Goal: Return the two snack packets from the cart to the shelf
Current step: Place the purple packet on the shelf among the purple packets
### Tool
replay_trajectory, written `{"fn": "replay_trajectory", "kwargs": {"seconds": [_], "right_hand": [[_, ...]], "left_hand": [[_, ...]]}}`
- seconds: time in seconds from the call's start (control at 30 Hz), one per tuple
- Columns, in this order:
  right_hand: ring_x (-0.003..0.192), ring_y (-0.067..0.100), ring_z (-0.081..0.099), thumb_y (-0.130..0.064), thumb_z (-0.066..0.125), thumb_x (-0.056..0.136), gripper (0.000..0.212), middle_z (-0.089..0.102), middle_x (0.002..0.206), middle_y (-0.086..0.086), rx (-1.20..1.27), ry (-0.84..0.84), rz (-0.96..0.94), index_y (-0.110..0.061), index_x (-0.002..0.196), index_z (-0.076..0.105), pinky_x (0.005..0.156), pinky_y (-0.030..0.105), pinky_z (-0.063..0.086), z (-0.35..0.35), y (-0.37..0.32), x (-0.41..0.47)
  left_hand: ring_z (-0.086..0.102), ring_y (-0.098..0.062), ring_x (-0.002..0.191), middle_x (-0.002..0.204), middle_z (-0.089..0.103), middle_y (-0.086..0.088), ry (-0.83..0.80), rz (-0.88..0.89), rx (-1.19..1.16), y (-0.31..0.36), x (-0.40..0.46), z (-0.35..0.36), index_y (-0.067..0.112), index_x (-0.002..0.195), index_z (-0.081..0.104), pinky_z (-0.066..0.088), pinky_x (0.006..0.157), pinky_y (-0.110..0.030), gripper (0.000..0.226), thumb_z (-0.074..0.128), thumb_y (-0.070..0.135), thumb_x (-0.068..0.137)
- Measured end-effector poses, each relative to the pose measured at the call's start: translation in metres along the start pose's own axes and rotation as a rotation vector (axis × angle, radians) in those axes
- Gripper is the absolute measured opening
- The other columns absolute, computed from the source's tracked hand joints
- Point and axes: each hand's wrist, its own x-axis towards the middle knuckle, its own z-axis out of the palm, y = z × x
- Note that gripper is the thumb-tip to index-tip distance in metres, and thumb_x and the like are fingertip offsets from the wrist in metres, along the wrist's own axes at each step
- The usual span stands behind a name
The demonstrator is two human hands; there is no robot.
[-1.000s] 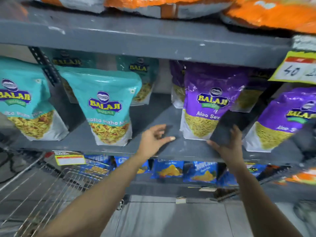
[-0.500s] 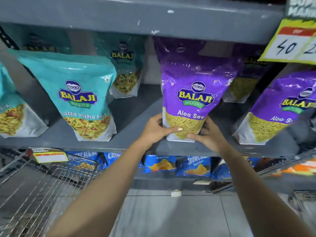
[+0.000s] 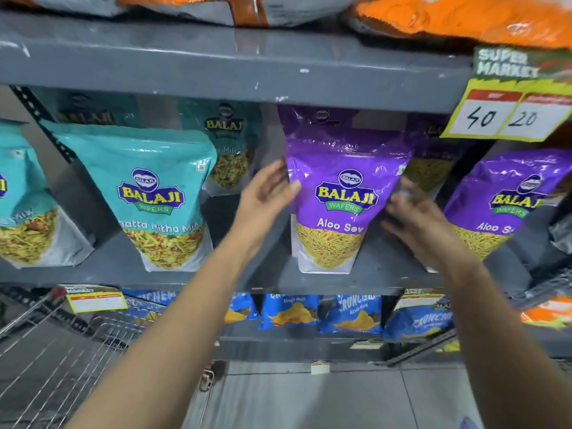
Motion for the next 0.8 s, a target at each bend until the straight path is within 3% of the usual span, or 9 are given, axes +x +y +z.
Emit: {"fn": "replay_trajectory", "kwargs": {"seconds": [0.13, 0.2, 0.27, 0.33, 0.4, 0.5, 0.57, 0.7, 0.8], "right_hand": [[0.062, 0.001, 0.058, -0.026, 0.063, 0.088, 0.006, 0.063, 0.064, -0.015, 0.051, 0.161, -0.164, -0.024, 0.090, 0.058, 0.065, 0.023, 0.047, 0.005, -0.051, 0.022], [0.050, -0.004, 0.056, -0.009, 0.053, 0.094, 0.016, 0.063, 0.054, -0.016, 0.029, 0.206, -0.191, -0.019, 0.082, 0.056, 0.053, 0.016, 0.045, 0.014, -0.061, 0.026], [0.050, -0.007, 0.056, -0.008, 0.052, 0.094, 0.020, 0.064, 0.053, -0.018, 0.008, 0.213, -0.204, -0.021, 0.080, 0.055, 0.051, 0.012, 0.045, 0.017, -0.062, 0.026], [0.058, -0.005, 0.057, -0.025, 0.064, 0.088, 0.007, 0.064, 0.061, -0.017, 0.030, 0.179, -0.203, -0.024, 0.083, 0.059, 0.058, 0.015, 0.047, 0.013, -0.054, 0.024], [0.075, 0.004, 0.056, -0.043, 0.078, 0.071, 0.031, 0.061, 0.078, -0.011, -0.006, 0.126, -0.167, -0.028, 0.093, 0.063, 0.071, 0.021, 0.045, 0.005, -0.037, 0.019], [0.106, 0.024, 0.060, -0.025, 0.081, 0.070, 0.063, 0.065, 0.113, 0.009, -0.233, -0.085, -0.018, -0.013, 0.125, 0.053, 0.090, 0.026, 0.051, -0.003, 0.014, 0.010], [0.117, 0.026, 0.062, -0.017, 0.085, 0.062, 0.075, 0.066, 0.126, 0.007, -0.332, -0.180, 0.105, -0.016, 0.129, 0.051, 0.105, 0.040, 0.048, 0.003, 0.043, 0.004], [0.119, 0.021, 0.062, -0.018, 0.089, 0.058, 0.079, 0.068, 0.126, 0.000, -0.367, -0.197, 0.192, -0.024, 0.128, 0.053, 0.106, 0.041, 0.046, 0.011, 0.066, 0.003], [0.127, 0.025, 0.054, -0.016, 0.090, 0.058, 0.091, 0.060, 0.133, 0.011, -0.326, -0.064, 0.212, -0.019, 0.137, 0.044, 0.108, 0.038, 0.042, 0.009, 0.061, -0.003]], "left_hand": [[0.065, 0.004, 0.061, 0.069, 0.075, 0.011, 0.083, 0.133, 0.061, 0.053, 0.025, 0.013, 0.018, 0.090, 0.066, 0.053, 0.062, -0.013, 0.012, 0.065, 0.006, 0.090], [0.064, 0.002, 0.056, 0.062, 0.074, 0.011, 0.094, 0.150, 0.066, 0.059, 0.029, 0.016, 0.018, 0.083, 0.066, 0.055, 0.059, -0.016, 0.014, 0.066, 0.005, 0.089], [0.066, 0.000, 0.060, 0.068, 0.076, 0.009, 0.104, 0.147, 0.027, 0.056, 0.029, 0.014, 0.015, 0.088, 0.069, 0.056, 0.063, -0.018, 0.009, 0.067, 0.006, 0.088], [0.070, -0.003, 0.076, 0.090, 0.077, 0.000, 0.078, 0.128, -0.023, 0.046, 0.025, 0.012, 0.013, 0.105, 0.069, 0.056, 0.074, -0.019, 0.018, 0.068, 0.008, 0.087], [0.069, -0.001, 0.090, 0.109, 0.071, -0.003, 0.010, 0.049, -0.012, 0.028, 0.016, 0.007, 0.016, 0.123, 0.058, 0.055, 0.080, -0.016, 0.042, 0.071, 0.006, 0.085], [0.066, -0.007, 0.112, 0.129, 0.066, 0.002, -0.161, -0.164, 0.216, -0.017, -0.003, -0.005, 0.020, 0.137, 0.047, 0.057, 0.089, -0.024, 0.078, 0.086, 0.018, 0.069], [0.066, -0.014, 0.117, 0.128, 0.068, 0.001, -0.242, -0.260, 0.334, -0.044, -0.019, -0.006, 0.022, 0.134, 0.050, 0.056, 0.098, -0.039, 0.078, 0.088, 0.018, 0.066], [0.064, -0.018, 0.119, 0.125, 0.067, 0.005, -0.166, -0.292, 0.408, -0.062, -0.034, 0.005, 0.021, 0.132, 0.049, 0.055, 0.100, -0.039, 0.073, 0.087, 0.018, 0.070], [0.051, -0.018, 0.134, 0.146, 0.051, 0.004, -0.143, -0.286, 0.492, -0.050, -0.036, 0.000, 0.028, 0.149, 0.028, 0.047, 0.109, -0.043, 0.109, 0.090, 0.044, 0.060]]}}
